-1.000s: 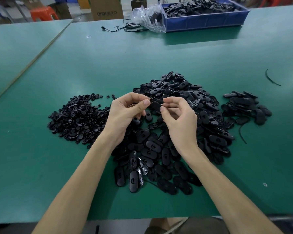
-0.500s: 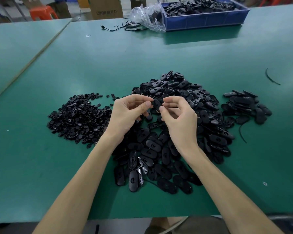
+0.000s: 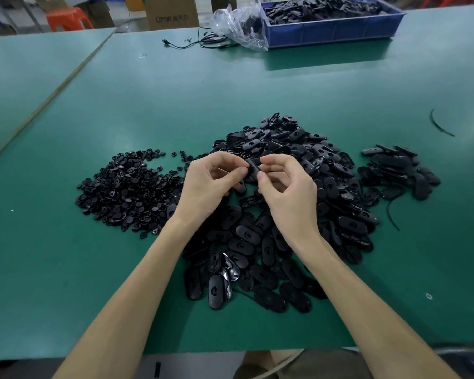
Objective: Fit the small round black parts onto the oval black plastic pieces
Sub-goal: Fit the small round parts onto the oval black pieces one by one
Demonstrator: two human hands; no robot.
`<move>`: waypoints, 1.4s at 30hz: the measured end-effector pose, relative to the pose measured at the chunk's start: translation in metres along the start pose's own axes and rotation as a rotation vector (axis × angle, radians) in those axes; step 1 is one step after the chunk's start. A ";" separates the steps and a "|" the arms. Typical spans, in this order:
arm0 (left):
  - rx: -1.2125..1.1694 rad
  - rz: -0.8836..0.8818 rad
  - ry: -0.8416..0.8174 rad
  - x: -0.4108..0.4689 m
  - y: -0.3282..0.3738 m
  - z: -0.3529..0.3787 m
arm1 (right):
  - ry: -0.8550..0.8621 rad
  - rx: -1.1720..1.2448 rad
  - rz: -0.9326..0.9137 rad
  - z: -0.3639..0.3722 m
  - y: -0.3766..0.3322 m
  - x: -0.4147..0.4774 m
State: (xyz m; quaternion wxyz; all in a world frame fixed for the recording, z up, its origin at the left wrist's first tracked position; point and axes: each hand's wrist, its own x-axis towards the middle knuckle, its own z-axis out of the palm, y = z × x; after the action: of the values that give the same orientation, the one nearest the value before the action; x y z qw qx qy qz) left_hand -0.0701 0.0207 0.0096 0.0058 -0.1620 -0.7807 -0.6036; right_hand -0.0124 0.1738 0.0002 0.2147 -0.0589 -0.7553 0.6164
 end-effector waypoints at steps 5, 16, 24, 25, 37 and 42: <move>0.056 0.039 0.017 -0.001 0.001 0.002 | -0.018 -0.005 -0.004 -0.001 -0.001 0.000; 0.127 0.061 -0.009 -0.003 0.006 0.003 | -0.037 0.001 0.000 -0.001 -0.001 0.000; 0.148 0.061 0.019 -0.004 0.004 0.004 | -0.048 0.031 0.002 -0.001 0.000 0.000; 0.146 0.062 0.022 -0.003 0.004 0.003 | -0.049 0.036 -0.001 -0.001 0.000 0.000; 0.019 0.023 -0.095 -0.002 0.007 -0.003 | -0.049 0.072 -0.061 -0.002 0.000 0.000; -0.020 0.003 -0.091 -0.003 0.010 -0.004 | -0.064 0.038 -0.058 -0.001 0.001 0.000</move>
State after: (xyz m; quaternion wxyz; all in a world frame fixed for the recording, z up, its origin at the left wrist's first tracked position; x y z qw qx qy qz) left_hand -0.0653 0.0188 0.0193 -0.0302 -0.1906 -0.7739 -0.6032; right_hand -0.0121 0.1753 -0.0002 0.2091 -0.0132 -0.7514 0.6257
